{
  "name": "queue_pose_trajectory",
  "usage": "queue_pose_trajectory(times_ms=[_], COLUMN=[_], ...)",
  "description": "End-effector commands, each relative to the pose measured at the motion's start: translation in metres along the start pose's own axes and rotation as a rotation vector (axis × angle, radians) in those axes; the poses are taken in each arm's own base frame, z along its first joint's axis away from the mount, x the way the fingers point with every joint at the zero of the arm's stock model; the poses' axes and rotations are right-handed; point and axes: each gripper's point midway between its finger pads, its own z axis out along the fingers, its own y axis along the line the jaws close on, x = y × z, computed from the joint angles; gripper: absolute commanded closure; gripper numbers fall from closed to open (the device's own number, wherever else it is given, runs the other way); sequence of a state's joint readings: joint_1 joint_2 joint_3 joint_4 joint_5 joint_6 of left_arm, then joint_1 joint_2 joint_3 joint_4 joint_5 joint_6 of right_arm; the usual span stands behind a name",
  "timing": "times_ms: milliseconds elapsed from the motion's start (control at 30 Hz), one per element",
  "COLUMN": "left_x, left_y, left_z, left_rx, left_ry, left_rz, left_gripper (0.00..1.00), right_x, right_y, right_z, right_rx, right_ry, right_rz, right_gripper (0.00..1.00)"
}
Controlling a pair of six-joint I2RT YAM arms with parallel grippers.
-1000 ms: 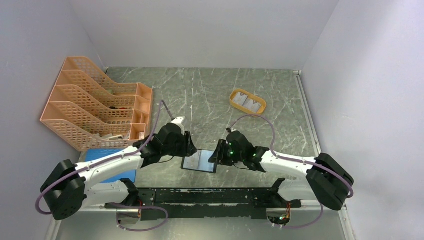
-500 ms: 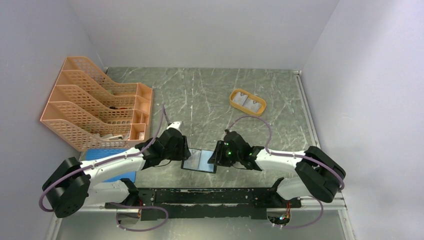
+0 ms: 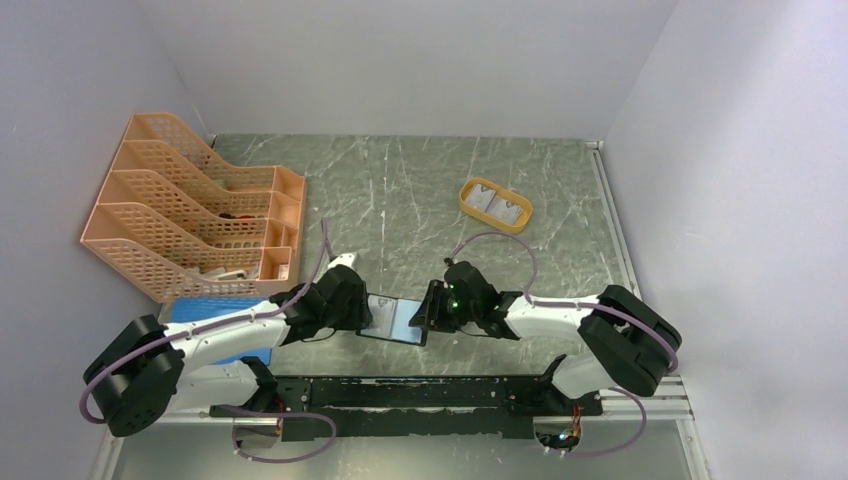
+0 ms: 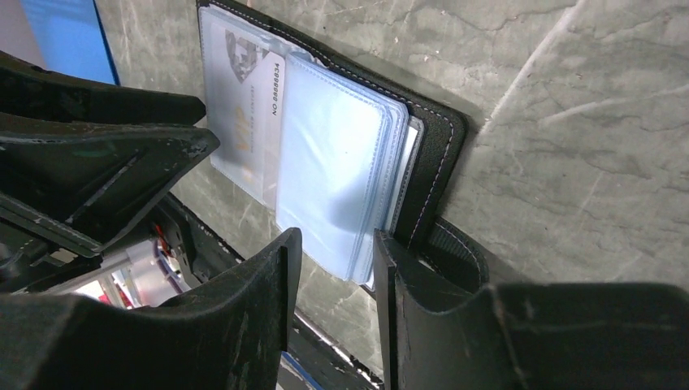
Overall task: Put the credit cards into the card holder
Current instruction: Turn over the card slot in the card holder.
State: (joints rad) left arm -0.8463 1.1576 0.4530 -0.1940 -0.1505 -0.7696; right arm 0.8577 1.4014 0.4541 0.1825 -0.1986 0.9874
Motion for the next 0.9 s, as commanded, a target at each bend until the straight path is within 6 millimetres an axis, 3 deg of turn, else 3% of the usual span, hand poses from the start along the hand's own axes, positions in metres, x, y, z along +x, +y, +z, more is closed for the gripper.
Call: queue_pose_trajectory(times_ms=[0, 567, 733, 867], left_x=[0.003, 0.017, 0.009, -0.012], left_y=[-0.005, -0.010, -0.010, -0.012], left_z=[-0.001, 0.005, 0.000, -0.012], left_rx=[0.036, 0.084, 0.070, 0.049], left_ry=[-0.002, 0.045, 0.021, -0.044], left_rz=[-0.011, -0.050, -0.044, -0.037], left_gripper=[0.55, 0.57, 0.57, 0.54], right_x=[-0.006, -0.022, -0.020, -0.024], right_y=[0.013, 0.015, 0.011, 0.011], right_z=[0.003, -0.008, -0.007, -0.010], right_rx=[-0.047, -0.012, -0.005, 0.011], right_ry=[-0.006, -0.080, -0.078, -0.094], right_rz=[-0.002, 0.006, 0.018, 0.014], right_gripper=[0.58, 0.56, 0.56, 0.56])
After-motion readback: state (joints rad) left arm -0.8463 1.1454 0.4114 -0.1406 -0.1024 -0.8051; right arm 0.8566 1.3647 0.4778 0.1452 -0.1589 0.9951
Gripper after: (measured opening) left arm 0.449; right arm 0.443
